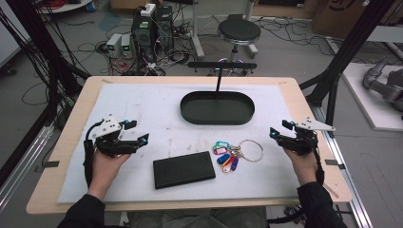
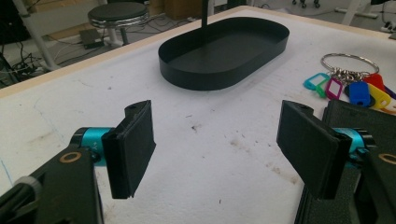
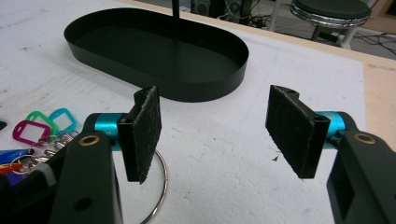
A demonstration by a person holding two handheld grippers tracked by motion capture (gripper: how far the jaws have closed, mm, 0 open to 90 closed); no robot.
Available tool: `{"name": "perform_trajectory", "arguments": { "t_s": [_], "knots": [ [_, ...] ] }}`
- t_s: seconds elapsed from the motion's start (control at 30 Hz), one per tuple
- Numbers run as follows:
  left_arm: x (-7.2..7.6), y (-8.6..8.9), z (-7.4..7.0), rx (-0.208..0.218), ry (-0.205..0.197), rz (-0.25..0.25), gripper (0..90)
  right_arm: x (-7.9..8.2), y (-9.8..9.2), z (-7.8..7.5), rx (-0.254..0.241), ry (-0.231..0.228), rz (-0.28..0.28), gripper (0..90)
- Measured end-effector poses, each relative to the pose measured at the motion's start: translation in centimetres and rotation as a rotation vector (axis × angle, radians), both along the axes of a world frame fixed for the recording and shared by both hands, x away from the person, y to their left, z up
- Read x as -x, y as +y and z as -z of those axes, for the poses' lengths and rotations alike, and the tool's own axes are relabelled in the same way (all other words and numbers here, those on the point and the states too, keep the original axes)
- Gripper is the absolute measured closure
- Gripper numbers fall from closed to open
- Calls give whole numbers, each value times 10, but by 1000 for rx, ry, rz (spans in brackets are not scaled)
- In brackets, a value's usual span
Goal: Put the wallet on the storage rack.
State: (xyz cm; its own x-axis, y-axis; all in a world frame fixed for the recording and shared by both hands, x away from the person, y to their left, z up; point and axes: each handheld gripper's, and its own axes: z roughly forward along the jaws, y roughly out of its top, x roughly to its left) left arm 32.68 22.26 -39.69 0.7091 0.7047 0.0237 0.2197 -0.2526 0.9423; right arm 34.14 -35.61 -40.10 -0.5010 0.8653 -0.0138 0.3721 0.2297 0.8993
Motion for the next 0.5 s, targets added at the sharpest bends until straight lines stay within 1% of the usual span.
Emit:
{"name": "perform_trajectory", "arguments": {
  "t_s": [0.1, 0.13, 0.2, 0.27, 0.4, 0.43, 0.5],
  "knots": [
    [1, -4, -2, -11, -4, 10, 275, -1, 0, 0, -3, -1, -8, 365],
    [2, -6, -2, -18, -7, 14, 275, -1, -2, 0, -13, -4, -9, 365],
    [3, -8, -1, -21, -7, 20, 275, -1, -3, 0, -16, -4, -7, 365],
    [4, -10, 1, -29, -1, 18, 275, 0, -6, -1, -31, 0, -5, 366],
    [4, -10, 2, -25, -3, 18, 275, 2, -9, -4, -31, -12, 2, 372],
    [4, -10, 1, -22, -5, 20, 275, 3, -11, -9, -31, -18, -1, 374],
    [6, -9, -1, -21, -12, 23, 275, 3, -12, -11, -31, -19, -7, 379]
  ]
}}
